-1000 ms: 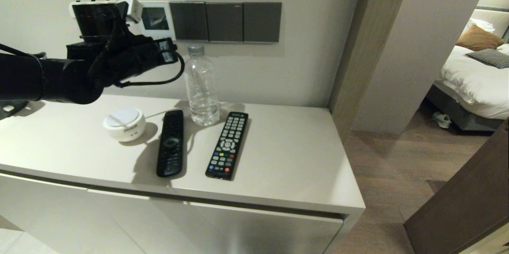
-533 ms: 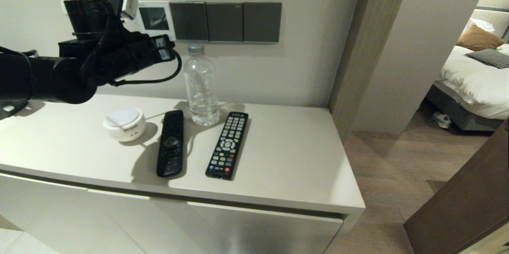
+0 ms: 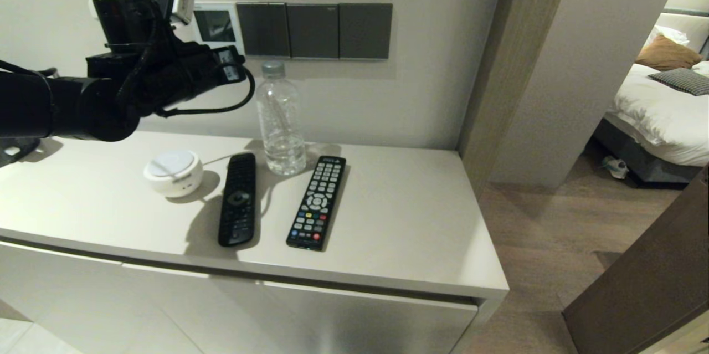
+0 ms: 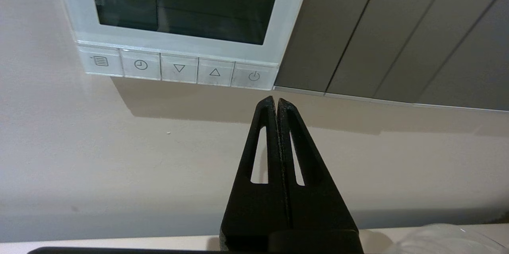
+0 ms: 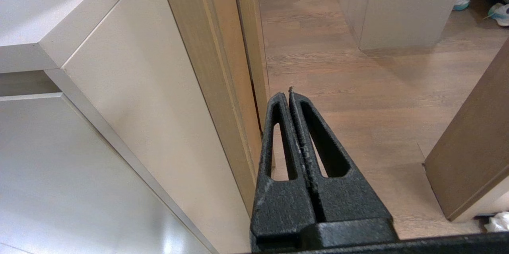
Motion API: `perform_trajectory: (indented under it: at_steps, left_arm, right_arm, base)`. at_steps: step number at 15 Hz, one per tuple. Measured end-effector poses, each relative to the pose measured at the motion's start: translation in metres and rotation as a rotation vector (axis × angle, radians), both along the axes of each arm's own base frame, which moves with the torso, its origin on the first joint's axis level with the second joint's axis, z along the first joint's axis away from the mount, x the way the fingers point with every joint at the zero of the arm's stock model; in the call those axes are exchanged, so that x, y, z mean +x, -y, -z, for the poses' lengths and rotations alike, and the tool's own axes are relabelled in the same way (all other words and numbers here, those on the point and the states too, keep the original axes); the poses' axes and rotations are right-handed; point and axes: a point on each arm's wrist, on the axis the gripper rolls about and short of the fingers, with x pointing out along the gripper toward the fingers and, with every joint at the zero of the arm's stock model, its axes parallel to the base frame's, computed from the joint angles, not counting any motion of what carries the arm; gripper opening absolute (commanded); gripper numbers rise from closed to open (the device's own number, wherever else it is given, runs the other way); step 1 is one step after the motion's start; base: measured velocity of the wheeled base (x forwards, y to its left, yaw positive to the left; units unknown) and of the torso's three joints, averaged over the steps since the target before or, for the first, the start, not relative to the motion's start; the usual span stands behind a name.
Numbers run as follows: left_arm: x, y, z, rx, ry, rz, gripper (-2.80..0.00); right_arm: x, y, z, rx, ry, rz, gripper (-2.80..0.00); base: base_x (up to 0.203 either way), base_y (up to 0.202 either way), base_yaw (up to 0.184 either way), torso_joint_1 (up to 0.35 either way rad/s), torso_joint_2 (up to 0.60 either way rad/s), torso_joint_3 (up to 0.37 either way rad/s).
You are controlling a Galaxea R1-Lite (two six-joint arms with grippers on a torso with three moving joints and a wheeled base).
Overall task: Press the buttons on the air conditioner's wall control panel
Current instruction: Turn on the central air conditioner
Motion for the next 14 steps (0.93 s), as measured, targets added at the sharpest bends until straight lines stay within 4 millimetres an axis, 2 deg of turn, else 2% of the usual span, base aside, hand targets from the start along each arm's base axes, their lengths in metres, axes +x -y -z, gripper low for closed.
perform_trajectory:
  at_steps: [7, 14]
  left_arm:
    - [0.014, 0.001, 0.008, 0.001, -0.009, -0.033, -2.80]
    - [0.006, 0.000, 0.010, 0.007, -0.028, -0.030, -2.80]
  right_arm:
    - [0.000, 0.000, 0.000, 0.000, 0.000, 0.000, -2.80]
    - [0.000, 0.000, 0.000, 0.000, 0.000, 0.000, -2.80]
  base:
    - [0.000, 0.000, 0.000, 0.000, 0.00, 0.000]
    - [0.000, 0.000, 0.000, 0.000, 0.00, 0.000]
